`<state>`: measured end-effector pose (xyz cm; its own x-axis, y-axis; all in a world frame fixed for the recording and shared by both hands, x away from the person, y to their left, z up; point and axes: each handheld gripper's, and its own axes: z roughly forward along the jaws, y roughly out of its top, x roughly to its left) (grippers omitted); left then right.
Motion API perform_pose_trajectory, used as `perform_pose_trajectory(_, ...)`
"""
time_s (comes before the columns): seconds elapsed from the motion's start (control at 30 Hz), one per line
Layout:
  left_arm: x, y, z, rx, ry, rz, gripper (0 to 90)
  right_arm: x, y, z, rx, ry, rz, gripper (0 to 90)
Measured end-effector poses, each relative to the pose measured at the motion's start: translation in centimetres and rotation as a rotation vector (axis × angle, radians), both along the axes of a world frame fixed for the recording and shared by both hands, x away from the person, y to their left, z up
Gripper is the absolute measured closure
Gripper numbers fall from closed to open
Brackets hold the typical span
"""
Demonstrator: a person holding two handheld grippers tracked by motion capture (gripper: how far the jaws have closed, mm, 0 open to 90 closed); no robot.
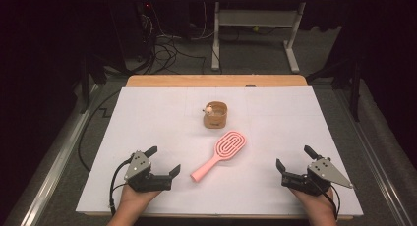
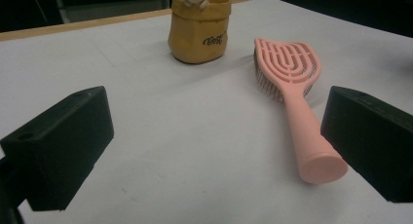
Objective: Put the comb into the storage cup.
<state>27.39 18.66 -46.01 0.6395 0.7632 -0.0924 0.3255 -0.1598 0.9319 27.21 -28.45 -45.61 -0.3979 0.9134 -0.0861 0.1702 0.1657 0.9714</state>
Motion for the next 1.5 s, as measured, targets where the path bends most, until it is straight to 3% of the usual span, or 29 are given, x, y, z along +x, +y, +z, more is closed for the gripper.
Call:
perform_pose_trajectory(0.23,0.0,0.0,-0.1,-0.024,0.002,0.007,0.0,0.2,0.0,0.0,0.011,0.001,-0.003,0.4)
perform_pose_trajectory(0.33,0.0,-0.5,-0.1,0.000,-0.001,-0.009,0.0,0.3,-0.1,0.0,0.008,0.005,-0.006,0.4)
perform_pose_trajectory(0.43,0.2,-1.1,0.2,0.031,0.040,-0.029,0.0,0.3,-0.1,0.1,0.014,0.004,-0.006,0.4)
perform_pose_trajectory(0.5,0.2,-1.7,0.2,0.030,0.018,-0.033,0.0,0.3,-0.1,0.1,0.015,0.002,-0.002,0.4)
perform_pose_trajectory(0.63,0.3,-3.3,0.2,0.045,0.031,-0.052,0.0,0.4,0.0,0.1,0.024,0.005,0.007,0.4)
perform_pose_trajectory(0.87,1.1,-5.9,-0.3,0.140,0.136,-0.121,0.0,0.1,-0.5,0.1,0.048,0.011,-0.001,0.5)
perform_pose_trajectory(1.0,1.6,-7.1,-0.5,0.200,0.181,-0.133,0.0,0.0,-0.4,0.0,0.043,0.017,0.003,0.6)
perform_pose_trajectory(1.13,1.9,-7.7,-0.7,0.231,0.225,-0.157,1.6,-0.1,-0.2,0.0,0.035,0.011,0.007,0.6)
perform_pose_trajectory(1.3,2.0,-8.1,-0.7,0.262,0.250,-0.156,2.4,-0.1,-0.3,0.0,0.050,0.018,0.006,0.7)
perform_pose_trajectory(1.33,1.9,-8.1,-0.6,0.260,0.245,-0.166,11.7,-0.2,-0.3,0.0,0.053,0.019,0.004,0.7)
perform_pose_trajectory(1.5,1.9,-8.2,-0.6,0.252,0.245,-0.183,21.0,-0.3,-0.4,-0.1,0.059,0.019,0.001,0.7)
